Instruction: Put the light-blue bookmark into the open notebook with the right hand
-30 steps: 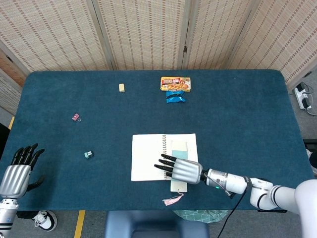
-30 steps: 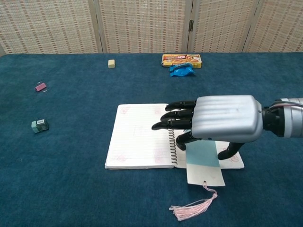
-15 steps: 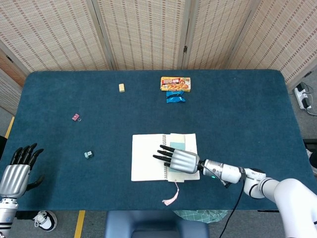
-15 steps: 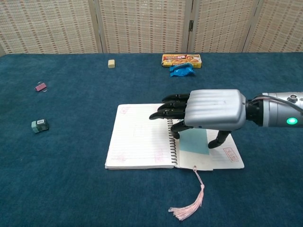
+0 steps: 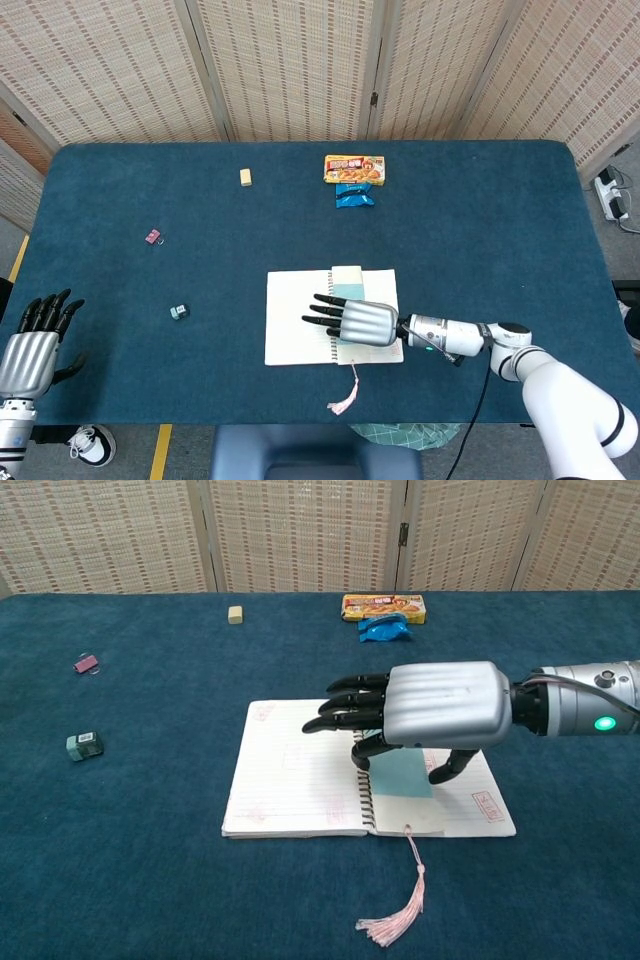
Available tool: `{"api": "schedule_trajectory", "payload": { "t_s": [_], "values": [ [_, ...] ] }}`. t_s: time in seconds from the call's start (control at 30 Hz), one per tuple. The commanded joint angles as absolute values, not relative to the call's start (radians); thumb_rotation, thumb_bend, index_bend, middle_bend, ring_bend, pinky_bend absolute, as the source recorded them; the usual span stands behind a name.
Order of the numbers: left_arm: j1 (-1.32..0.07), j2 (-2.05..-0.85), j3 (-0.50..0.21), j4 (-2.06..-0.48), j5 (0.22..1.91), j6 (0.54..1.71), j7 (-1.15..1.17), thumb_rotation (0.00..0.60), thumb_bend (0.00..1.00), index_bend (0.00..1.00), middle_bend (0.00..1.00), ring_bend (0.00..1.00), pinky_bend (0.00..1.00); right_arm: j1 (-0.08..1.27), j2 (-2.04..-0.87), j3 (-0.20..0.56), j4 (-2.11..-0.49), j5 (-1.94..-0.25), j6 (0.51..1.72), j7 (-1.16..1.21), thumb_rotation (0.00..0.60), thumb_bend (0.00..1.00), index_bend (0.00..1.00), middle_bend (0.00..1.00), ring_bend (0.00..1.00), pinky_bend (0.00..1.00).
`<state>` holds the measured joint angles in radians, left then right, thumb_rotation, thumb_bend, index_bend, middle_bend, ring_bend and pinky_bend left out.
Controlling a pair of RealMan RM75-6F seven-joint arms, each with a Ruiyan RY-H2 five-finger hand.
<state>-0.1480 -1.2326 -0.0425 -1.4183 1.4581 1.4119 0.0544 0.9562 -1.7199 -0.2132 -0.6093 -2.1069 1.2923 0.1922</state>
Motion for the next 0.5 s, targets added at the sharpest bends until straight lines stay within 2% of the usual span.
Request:
{"api": "schedule_trajectory", "payload": {
  "t_s": [0.03,0.5],
  "values": [
    [-0.148,-1.234,-0.045,-1.416,1.452,1.411,0.058,0.600,0.33,0.17,0.07,0.00,0.00,0.956,-1.748,-0.230,-0.556,-2.103,1.316,0.226,0.600,0.15,0.50,0.03,0.01,0.00],
    [-0.150,-1.234,-0.047,-1.412,1.451,1.407,0.055,0.600,0.33,0.17,0.07,0.00,0.00,0.944,-1.791,-0.260,-0.476,-2.068,1.335,0.246,0.600,0.15,0.49,0.03,0.03,0.00]
  ]
}}
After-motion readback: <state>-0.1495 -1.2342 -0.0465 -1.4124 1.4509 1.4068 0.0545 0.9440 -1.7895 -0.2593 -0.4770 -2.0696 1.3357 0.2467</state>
